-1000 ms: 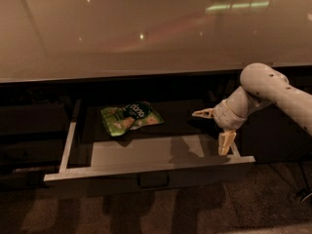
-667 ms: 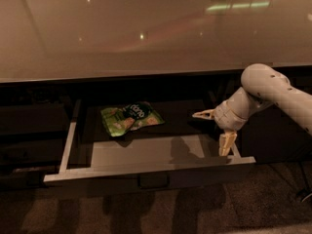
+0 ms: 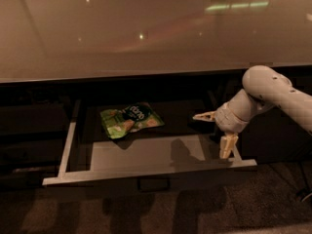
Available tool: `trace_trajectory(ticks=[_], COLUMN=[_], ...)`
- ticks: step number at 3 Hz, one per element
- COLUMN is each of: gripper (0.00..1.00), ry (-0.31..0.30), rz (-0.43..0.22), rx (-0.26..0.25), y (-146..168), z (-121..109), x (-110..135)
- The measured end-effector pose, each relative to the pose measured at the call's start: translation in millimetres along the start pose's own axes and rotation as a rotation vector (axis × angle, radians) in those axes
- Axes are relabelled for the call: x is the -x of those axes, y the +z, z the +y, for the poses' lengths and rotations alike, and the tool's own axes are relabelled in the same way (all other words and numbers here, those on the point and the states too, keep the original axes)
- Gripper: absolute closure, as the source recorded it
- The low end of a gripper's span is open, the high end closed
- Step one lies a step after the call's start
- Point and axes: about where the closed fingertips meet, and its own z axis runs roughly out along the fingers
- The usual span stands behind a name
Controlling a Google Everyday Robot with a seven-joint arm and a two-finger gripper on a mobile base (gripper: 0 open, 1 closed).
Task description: Open top drawer
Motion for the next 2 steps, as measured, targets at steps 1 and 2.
trace_trajectory(ticks=[1,2], gripper=[0.00,0.00], ry=[0.000,-0.004], rz=[0.000,0.000], rx=[0.000,0.003], y=[0.0,-0.2], z=[-0.1,6.5], x=[0.1,2.1])
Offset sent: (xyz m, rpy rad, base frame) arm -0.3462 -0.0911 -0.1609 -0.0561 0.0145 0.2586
